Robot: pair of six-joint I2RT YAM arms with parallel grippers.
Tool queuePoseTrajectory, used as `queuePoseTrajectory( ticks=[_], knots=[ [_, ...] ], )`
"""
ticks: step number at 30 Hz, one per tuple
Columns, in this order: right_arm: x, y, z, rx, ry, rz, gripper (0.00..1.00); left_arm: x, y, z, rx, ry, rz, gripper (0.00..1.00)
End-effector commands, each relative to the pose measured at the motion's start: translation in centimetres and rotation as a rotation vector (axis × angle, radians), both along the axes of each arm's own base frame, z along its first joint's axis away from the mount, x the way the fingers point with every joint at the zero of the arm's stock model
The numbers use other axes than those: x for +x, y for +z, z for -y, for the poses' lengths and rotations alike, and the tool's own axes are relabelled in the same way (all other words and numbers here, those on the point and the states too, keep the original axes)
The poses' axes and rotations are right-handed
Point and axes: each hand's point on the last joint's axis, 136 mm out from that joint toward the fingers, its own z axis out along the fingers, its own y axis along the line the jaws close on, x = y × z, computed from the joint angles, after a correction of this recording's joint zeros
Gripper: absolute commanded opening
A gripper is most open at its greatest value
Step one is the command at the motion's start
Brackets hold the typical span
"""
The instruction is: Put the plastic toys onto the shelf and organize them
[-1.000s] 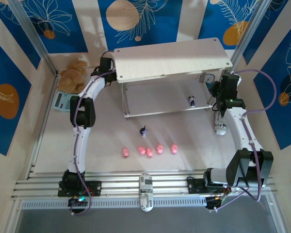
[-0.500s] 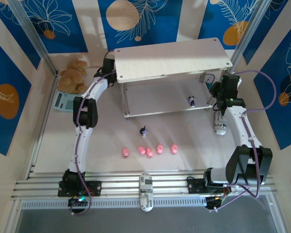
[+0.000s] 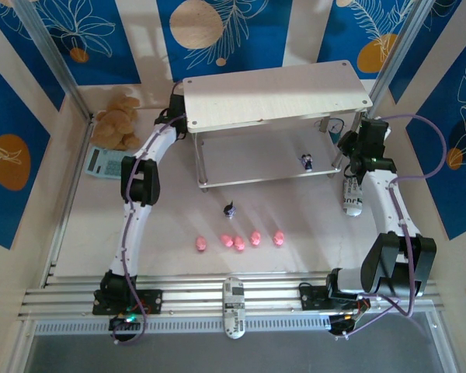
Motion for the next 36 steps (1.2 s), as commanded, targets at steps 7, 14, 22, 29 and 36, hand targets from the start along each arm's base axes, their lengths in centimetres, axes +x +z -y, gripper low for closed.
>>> queuePoseTrajectory(
  ticks=[7,14,22,29,36],
  knots=[
    [-0.7,0.2,0.9,0.053,-0.036,0.036,0.49,-0.7,-0.7,1.8,0.027,-0.044,-0.027,0.54],
    [-1.1,-0.1,1.4,0.070,-0.052,0.035,0.50,-0.7,-0.9,1.6,0.027,-0.043,-0.042,0.32],
    [-1.1,0.0,1.3,0.083,-0.044,0.042,0.49,-2.1,-0.5,0.8,0.082,-0.062,-0.083,0.18],
    [-0.7,0.2,0.7,0.100,-0.012,0.054,0.49,-3.2,2.3,-1.6,0.098,-0.026,-0.052,0.16],
    [-0.7,0.3,-0.2,0.100,0.040,0.058,0.50,-4.9,4.9,-3.9,0.102,-0.003,-0.028,0.16]
  ],
)
